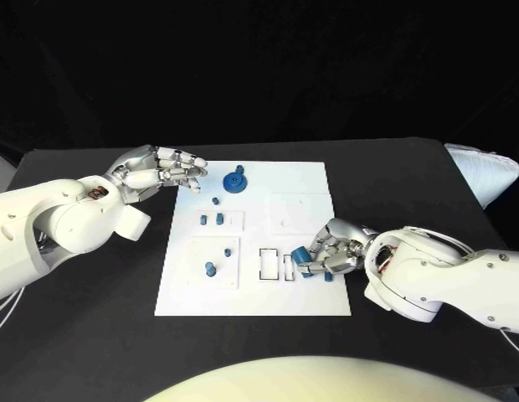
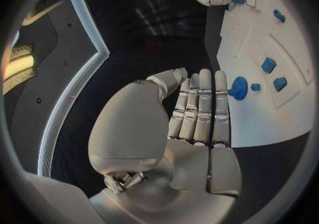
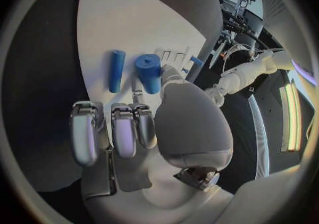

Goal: Assemble the parts on the task board

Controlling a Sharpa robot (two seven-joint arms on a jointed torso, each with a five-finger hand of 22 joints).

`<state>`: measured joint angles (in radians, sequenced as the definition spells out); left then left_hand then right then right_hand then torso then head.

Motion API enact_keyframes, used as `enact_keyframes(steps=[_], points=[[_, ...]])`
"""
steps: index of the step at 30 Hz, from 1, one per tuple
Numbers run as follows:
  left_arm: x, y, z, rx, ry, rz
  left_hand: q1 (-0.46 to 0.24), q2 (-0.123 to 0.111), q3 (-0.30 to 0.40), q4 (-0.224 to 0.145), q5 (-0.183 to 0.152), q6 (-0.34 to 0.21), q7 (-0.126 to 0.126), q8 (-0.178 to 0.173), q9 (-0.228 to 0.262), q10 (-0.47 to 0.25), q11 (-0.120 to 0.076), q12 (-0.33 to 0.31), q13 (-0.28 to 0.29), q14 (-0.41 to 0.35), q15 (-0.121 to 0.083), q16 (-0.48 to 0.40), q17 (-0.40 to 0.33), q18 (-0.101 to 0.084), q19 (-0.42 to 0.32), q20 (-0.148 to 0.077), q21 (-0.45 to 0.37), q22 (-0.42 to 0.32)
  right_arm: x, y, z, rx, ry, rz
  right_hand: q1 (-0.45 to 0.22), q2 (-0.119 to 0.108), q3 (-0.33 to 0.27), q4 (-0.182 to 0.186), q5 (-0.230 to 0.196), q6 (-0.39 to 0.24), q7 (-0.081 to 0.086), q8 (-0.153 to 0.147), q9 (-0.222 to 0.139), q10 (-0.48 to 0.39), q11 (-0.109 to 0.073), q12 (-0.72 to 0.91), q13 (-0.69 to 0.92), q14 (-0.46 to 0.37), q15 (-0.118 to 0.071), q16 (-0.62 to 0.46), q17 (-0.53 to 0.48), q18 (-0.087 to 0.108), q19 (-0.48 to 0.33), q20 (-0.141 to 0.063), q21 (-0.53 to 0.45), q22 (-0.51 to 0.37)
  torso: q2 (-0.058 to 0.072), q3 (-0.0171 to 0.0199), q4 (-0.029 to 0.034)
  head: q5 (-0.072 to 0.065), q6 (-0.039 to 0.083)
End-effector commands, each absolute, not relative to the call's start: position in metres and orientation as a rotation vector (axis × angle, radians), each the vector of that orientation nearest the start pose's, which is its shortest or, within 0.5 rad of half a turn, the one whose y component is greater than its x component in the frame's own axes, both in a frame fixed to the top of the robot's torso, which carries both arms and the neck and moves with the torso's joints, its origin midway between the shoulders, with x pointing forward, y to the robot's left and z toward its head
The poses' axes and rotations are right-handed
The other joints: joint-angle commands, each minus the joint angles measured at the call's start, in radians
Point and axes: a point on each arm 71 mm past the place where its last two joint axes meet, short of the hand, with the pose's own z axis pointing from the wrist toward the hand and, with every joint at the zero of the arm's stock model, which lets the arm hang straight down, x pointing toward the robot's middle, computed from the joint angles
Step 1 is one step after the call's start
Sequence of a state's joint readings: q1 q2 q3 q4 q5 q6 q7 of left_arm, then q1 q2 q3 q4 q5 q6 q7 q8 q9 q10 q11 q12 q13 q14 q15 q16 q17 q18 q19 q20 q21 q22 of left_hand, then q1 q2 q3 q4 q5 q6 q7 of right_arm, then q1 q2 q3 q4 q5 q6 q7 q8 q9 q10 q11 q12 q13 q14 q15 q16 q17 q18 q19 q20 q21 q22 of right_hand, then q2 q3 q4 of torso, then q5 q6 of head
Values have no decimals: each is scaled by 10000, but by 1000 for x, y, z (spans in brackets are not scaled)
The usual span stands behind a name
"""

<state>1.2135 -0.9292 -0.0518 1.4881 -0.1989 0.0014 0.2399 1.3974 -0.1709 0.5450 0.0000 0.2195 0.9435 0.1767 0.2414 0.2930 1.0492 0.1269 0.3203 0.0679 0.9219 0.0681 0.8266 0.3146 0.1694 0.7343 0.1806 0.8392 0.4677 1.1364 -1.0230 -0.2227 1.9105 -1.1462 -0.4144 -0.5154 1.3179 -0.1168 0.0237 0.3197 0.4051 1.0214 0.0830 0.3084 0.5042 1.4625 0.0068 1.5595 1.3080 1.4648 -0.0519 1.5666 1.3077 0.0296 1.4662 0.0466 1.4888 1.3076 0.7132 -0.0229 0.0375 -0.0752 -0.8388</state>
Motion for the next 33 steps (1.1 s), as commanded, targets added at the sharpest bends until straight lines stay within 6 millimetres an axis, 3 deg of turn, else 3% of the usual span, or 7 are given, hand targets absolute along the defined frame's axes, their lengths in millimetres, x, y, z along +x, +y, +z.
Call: enact_keyframes(steps=[1, 15, 29, 33], points=[[484, 241, -185, -9117, 17487, -15778, -7, 64, -42, 17, -4, 18, 75, -38, 17, 31, 14, -49, 12, -10, 58, -55, 9, 113, 75, -1, -52, -10, 362, -207, -255, 4945, 21643, 5690, 70, 62, 490, -305, 237, 132, -48, 58, 64, 975, -32, -26, 2489, 1060, -80, 42, 2631, -145, 861, -8, 22, 2434, -8, -10, -4, -5, 24], [484, 239, -185, -9102, 17572, -15816, -7, 64, -42, 17, -4, 18, 75, -38, 17, 31, 14, -49, 12, -10, 58, -55, 9, 113, 75, -1, -52, -10, 366, -200, -231, 5350, 21547, 6389, 66, 4, 552, -305, 308, 133, -47, 49, 51, 972, -33, -30, 2486, 1060, -84, 42, 2631, -146, 861, -14, 28, 2435, 0, -10, 19, 24, 42], [484, 237, -186, -9079, 17624, -15867, -23, 67, -45, 44, 1, 12, 71, -50, 19, 31, 15, -86, 13, -20, 62, -66, 22, 115, 84, 4, -98, -36, 376, -167, -233, 4182, 21690, 6487, -445, -116, 631, -277, -22, 157, -8, 29, 8, 917, 3, -109, 2418, 1060, -53, 42, 2631, -129, 835, 3, -61, 2411, 8, -5, 38, 80, 12], [483, 238, -185, -9084, 17619, -15858, -23, 67, -45, 44, 1, 12, 71, -50, 19, 31, 15, -86, 13, -20, 62, -66, 22, 115, 84, 4, -98, -36, 378, -161, -235, 4037, 21716, 6479, -485, -112, 644, -276, -54, 165, -9, 32, 6, 916, 2, -111, 2417, 1060, -53, 42, 2631, -126, 831, 4, -78, 2407, 6, -21, 19, 122, -5]])
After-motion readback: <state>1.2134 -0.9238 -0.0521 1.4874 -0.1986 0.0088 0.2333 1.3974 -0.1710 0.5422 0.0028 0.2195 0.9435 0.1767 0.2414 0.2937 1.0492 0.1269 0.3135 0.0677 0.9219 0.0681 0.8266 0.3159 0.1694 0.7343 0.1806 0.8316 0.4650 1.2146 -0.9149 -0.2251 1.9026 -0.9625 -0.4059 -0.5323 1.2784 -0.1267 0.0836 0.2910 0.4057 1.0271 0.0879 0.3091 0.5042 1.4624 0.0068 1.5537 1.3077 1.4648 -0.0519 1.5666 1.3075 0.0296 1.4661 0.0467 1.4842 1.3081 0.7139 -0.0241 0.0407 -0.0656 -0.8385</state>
